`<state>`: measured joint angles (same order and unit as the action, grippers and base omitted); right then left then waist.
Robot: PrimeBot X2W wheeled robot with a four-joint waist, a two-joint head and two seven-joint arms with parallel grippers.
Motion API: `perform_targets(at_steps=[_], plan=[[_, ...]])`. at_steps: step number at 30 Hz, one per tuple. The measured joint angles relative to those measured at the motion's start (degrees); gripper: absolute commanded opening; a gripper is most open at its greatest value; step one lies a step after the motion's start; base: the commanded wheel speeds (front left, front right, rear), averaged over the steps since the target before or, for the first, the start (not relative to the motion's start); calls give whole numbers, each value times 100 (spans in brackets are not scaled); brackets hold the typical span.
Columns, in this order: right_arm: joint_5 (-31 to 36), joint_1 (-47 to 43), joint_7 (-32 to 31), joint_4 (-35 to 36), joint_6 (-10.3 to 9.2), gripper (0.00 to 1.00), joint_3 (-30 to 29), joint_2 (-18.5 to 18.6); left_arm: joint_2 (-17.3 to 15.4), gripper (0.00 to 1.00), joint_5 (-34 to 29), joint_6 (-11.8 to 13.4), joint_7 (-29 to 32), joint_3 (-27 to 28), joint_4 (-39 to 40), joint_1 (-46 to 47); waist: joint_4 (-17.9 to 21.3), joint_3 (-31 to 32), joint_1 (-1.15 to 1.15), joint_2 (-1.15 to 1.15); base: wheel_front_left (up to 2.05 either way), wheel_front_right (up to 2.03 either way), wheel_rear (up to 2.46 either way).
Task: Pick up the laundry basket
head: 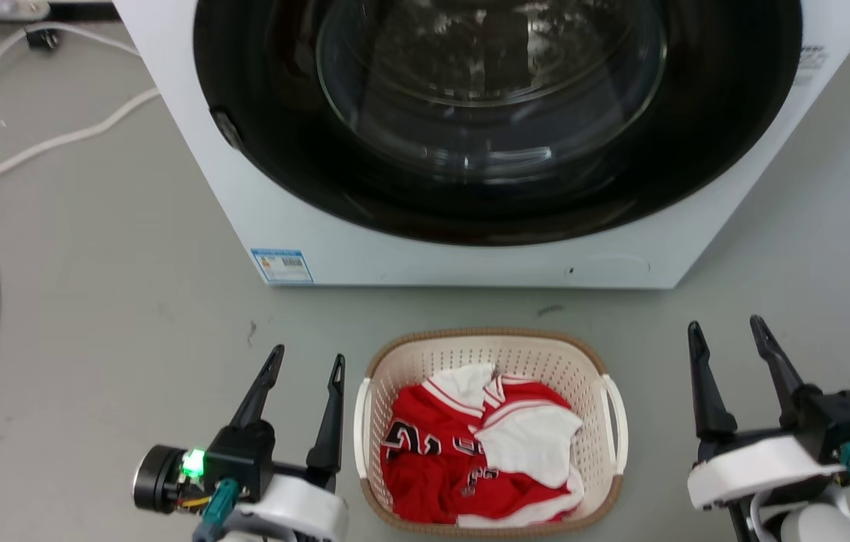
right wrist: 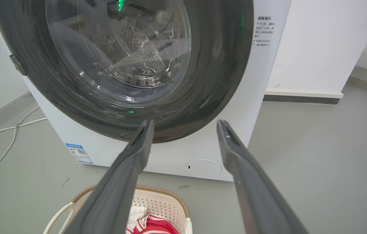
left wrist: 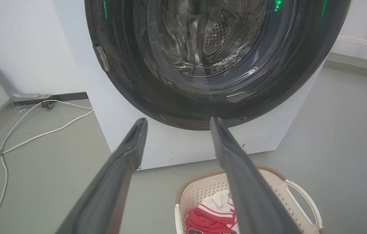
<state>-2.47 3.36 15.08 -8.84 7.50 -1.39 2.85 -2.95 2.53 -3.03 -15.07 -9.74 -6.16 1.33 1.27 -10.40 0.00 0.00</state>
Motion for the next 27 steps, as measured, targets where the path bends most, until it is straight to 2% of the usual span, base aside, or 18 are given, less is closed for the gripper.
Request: perform_targets(at_steps=[3, 5, 11, 13, 20, 27], plan=[[-31, 247, 0, -90, 0, 100, -14, 0, 2, 100, -37, -23, 0, 40, -222, 252, 33, -312, 0, 0, 0, 0, 0], [-294, 421, 0, -226, 0, 100, 3, 0, 1, 100, -47, -35, 0, 75, -410, 462, 56, -543, 0, 0, 0, 0, 0], [-267, 983, 0, -831, 1, 100, 81, 1, -49, 100, -151, -138, 0, 63, -1172, 1143, 125, -1275, -1, 0, 0, 0, 0], [-428, 1207, -1, -1252, 0, 100, 120, 3, -83, 100, -159, -151, 0, 100, -1516, 1414, 145, -1523, -1, 0, 0, 0, 0], [-296, 2193, -60, -2788, 1, 100, 344, 2, -252, 100, -108, -326, 0, -10, -2621, 2362, 196, -2296, -1, 0, 0, 0, 0], [-272, 3137, -197, -4011, 1, 100, 260, 2, -360, 100, 77, -414, 0, -290, -3732, 3287, 208, -2877, -2, 0, 0, 0, 0]])
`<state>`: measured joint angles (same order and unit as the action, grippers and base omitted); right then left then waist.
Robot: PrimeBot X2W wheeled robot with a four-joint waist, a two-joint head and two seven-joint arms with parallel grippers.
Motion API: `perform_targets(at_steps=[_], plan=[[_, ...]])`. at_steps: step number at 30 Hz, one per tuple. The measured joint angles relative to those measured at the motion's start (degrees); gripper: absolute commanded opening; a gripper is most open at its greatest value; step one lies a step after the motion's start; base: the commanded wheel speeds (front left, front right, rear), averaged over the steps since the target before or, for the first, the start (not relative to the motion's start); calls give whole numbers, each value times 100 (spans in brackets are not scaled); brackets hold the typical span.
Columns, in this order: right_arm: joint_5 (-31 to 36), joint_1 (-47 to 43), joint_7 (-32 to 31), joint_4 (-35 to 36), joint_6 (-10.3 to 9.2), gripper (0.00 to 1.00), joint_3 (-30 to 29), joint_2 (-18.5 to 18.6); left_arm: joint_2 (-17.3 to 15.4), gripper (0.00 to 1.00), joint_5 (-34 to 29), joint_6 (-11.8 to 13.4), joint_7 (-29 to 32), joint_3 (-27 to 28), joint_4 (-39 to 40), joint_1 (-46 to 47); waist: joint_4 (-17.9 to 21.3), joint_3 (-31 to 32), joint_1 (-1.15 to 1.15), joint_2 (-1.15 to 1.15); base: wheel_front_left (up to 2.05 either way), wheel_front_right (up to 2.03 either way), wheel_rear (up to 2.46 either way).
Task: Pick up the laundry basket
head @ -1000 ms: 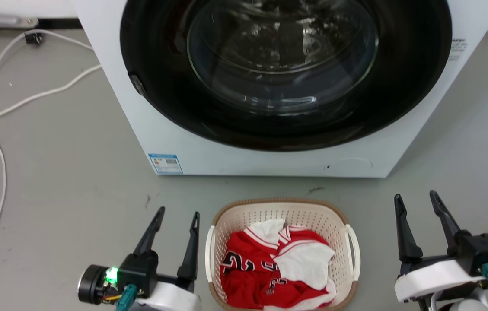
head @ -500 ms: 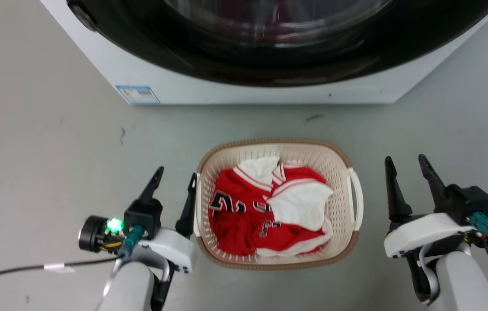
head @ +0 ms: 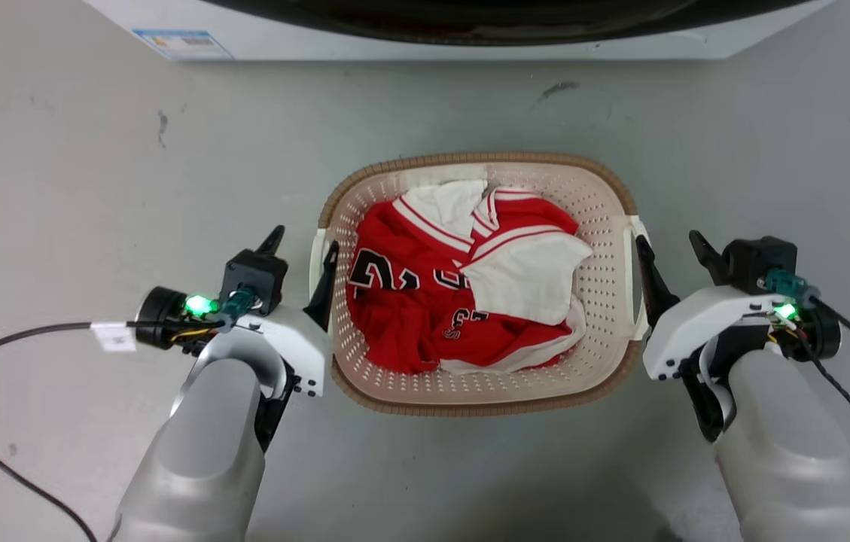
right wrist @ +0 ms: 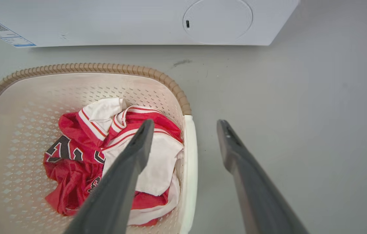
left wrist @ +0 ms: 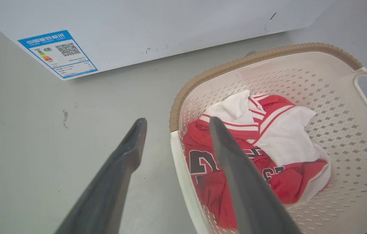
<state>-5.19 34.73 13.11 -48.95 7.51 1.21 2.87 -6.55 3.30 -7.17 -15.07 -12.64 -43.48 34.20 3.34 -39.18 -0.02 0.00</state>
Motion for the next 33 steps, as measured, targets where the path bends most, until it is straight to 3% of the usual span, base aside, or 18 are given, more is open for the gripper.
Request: perform_targets(at_steps=[6, 17, 33], plan=[[55, 576, -63, -868, 0, 100, -87, 1, -2, 100, 181, -23, 0, -412, -779, 522, -36, -320, 0, 0, 0, 0, 0], [-58, 1265, -166, -1950, 0, 100, 0, 0, -53, 100, 1238, -24, 157, -1480, -1764, 1301, -69, -698, 1, 0, 0, 0, 0], [87, 1795, -493, -2424, 0, 100, -23, 0, -303, 100, 2410, -24, 432, -2673, -1986, 1779, -91, -1039, 1, 0, 0, 0, 0]])
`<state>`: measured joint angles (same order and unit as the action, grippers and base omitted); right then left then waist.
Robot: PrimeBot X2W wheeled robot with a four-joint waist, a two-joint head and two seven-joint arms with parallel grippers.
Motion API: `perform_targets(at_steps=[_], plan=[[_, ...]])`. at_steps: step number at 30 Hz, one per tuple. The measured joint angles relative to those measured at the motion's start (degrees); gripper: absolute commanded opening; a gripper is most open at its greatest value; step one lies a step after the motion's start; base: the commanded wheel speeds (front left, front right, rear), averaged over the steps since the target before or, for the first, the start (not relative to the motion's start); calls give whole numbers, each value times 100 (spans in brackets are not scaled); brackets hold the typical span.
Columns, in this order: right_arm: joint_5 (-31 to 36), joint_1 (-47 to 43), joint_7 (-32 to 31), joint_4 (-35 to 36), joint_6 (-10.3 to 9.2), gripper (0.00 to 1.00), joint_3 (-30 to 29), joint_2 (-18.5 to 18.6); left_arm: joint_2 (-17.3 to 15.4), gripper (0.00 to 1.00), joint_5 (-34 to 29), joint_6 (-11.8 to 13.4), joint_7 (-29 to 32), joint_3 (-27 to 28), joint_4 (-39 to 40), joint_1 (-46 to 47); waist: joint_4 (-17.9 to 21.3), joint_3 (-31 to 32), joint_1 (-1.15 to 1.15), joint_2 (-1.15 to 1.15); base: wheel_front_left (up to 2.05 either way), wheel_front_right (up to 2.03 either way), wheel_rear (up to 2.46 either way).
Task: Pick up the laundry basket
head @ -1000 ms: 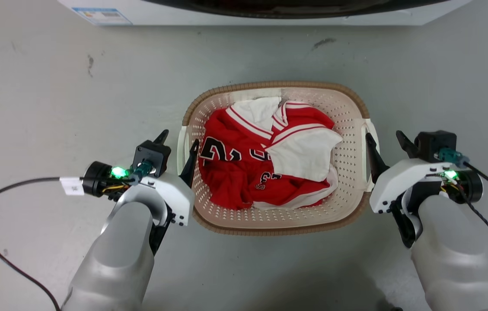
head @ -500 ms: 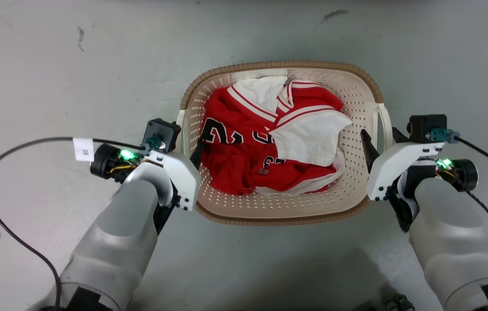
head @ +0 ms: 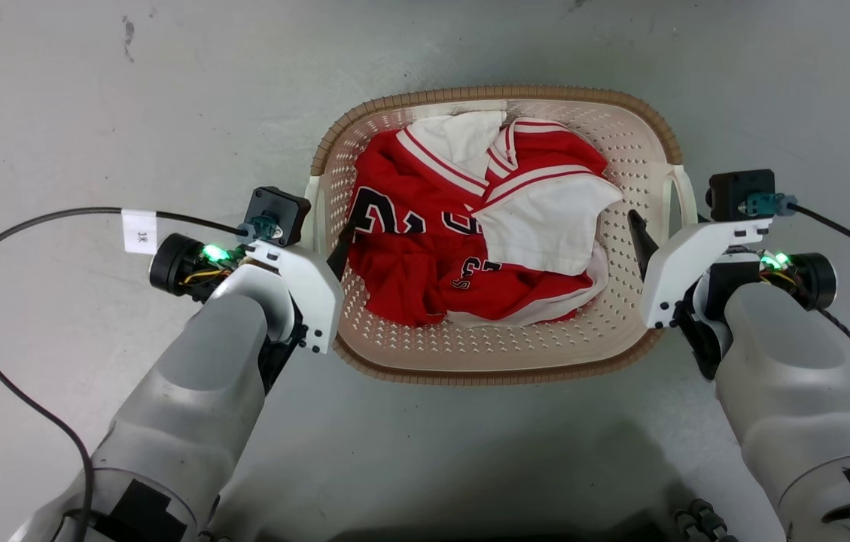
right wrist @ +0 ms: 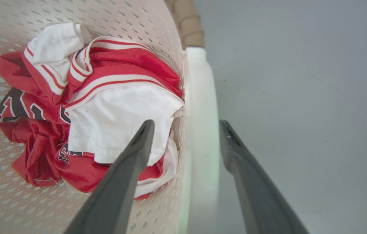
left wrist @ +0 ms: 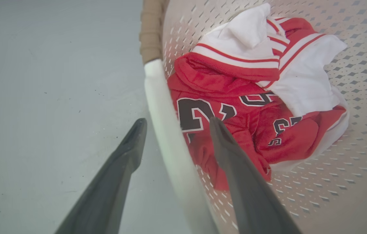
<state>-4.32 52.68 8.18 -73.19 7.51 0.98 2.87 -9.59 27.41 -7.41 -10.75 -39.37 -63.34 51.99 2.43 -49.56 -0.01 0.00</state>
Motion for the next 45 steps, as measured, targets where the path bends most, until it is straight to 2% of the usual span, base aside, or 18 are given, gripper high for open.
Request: perform_targets(at_steps=[1, 2, 3, 4, 13, 21, 29, 36, 45], plan=[[34, 25, -16, -2, 0, 100, -15, 0, -10, 100, 49, 0, 0, -53, -9, 23, -4, -10, 0, 0, 0, 0, 0], [48, 32, -21, -4, 0, 100, -34, 0, -13, 39, 112, 0, 16, -104, -19, 31, -8, -16, 0, 0, 0, 0, 0], [71, 32, -26, -13, 0, 43, -30, 0, 13, 0, 235, 0, 140, -185, -11, 26, -11, -18, 0, 0, 0, 0, 0], [75, 32, -79, -21, 0, 0, -25, 0, 25, 0, 343, 1, 231, -281, 8, 12, -20, -19, 0, 0, 0, 0, 0], [238, 22, -167, -65, -1, 0, -180, -14, -112, 0, 968, 10, 292, -811, 181, 18, -55, 37, 0, 0, 0, 0, 0], [414, -164, -444, -74, -1, 0, -376, -10, -169, 0, 1541, 27, 424, -1319, 301, -159, -90, 428, 0, 0, 0, 0, 0], [751, -420, -1422, -79, -1, 0, -471, -1, -423, 0, 2208, 42, 1035, -2129, 721, -581, -64, 1212, 1, 0, 0, 0, 0], [677, -597, -2339, -79, 0, 0, -399, 27, -789, 0, 3043, 54, 1630, -2753, 1340, -845, -31, 2086, 1, 0, 0, 0, 0], [336, -698, -3518, -79, 3, 0, 159, -8, -1313, 0, 3884, 53, 2459, -3241, 2033, -1035, 28, 3222, 2, 0, 0, 0, 0]])
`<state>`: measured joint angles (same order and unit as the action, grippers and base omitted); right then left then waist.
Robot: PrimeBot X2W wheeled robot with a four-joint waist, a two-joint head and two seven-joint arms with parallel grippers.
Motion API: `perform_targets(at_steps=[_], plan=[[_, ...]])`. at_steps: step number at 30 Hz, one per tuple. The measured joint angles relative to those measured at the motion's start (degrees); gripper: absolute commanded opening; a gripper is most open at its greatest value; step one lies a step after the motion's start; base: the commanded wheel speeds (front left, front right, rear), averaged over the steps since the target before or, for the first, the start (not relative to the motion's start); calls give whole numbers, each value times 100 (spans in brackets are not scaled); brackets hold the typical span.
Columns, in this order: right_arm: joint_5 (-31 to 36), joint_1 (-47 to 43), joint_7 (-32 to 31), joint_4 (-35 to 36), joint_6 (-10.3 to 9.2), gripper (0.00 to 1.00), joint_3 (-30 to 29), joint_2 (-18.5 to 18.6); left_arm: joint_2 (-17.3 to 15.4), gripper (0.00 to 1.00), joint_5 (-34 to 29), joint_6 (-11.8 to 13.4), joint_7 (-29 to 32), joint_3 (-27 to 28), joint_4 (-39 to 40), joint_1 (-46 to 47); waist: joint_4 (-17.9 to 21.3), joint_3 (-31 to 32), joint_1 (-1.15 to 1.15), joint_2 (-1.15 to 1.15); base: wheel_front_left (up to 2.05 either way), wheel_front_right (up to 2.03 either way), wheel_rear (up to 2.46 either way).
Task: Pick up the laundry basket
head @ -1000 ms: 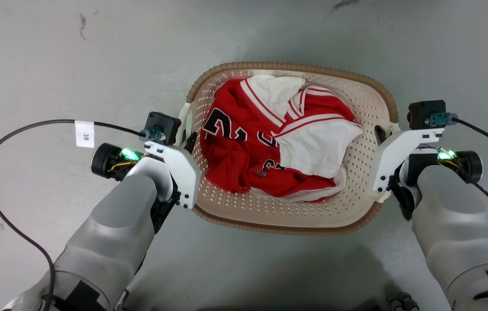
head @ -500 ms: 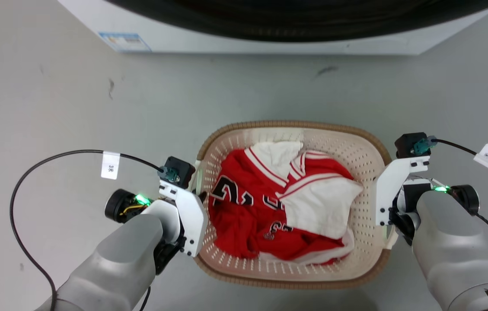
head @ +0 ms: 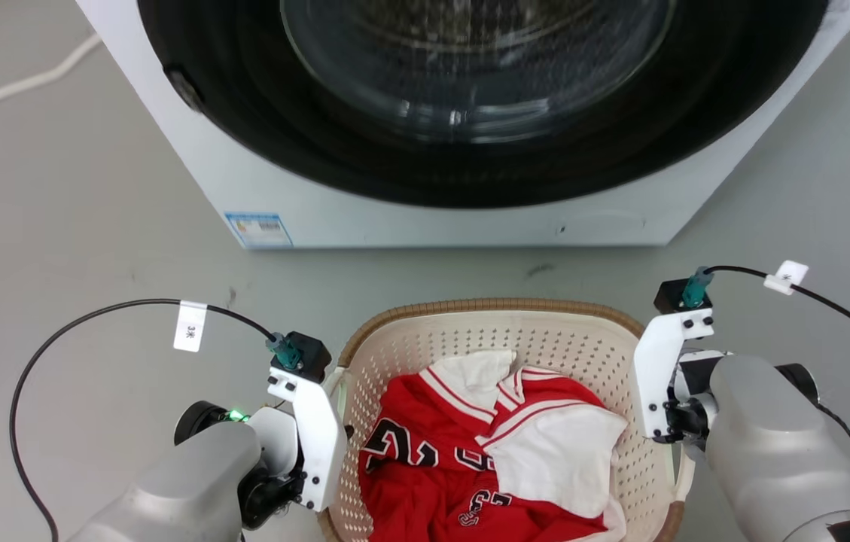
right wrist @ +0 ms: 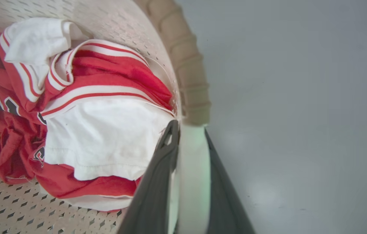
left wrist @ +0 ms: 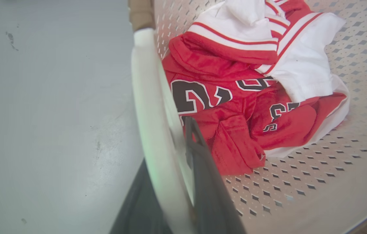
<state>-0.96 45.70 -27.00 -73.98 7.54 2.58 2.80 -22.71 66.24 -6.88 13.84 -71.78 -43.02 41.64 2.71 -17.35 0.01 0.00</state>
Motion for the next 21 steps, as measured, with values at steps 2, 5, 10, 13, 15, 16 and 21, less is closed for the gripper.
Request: perform_targets(at_steps=[2, 5, 10, 13, 15, 16, 21], plan=[[-76, -16, -174, 8, 0, 0, 207, -9, -82, 0, 87, -1, 69, -33, 92, -8, 11, 248, 0, 0, 0, 0, 0], [-278, -86, -486, 24, 0, 0, 455, -22, -207, 0, 163, -1, 242, -83, 242, -71, 34, 629, 0, 0, 0, 0, 0], [-715, -174, -849, 46, -1, 0, 836, -27, -376, 0, 279, -1, 590, -130, 489, -163, 71, 1235, 1, 0, 0, 0, 0], [-938, -241, -1060, 102, -2, 0, 1088, -33, -490, 0, 316, -1, 872, -140, 652, -225, 96, 1550, 1, 0, 0, 0, 0], [-1138, -283, -1189, 179, -2, 0, 1228, -34, -557, 0, 322, -1, 978, -142, 725, -234, 114, 1710, 1, 0, 0, 0, 0], [-1232, -294, -1244, 234, -3, 0, 1294, -31, -586, 0, 348, -1, 1015, -141, 751, -233, 122, 1780, 1, 0, 0, 0, 0], [-1733, -449, -1524, 533, -4, 0, 1656, 91, -670, 0, 414, -1, 1216, -143, 881, -254, 141, 2043, 1, 0, 0, 0, 0]])
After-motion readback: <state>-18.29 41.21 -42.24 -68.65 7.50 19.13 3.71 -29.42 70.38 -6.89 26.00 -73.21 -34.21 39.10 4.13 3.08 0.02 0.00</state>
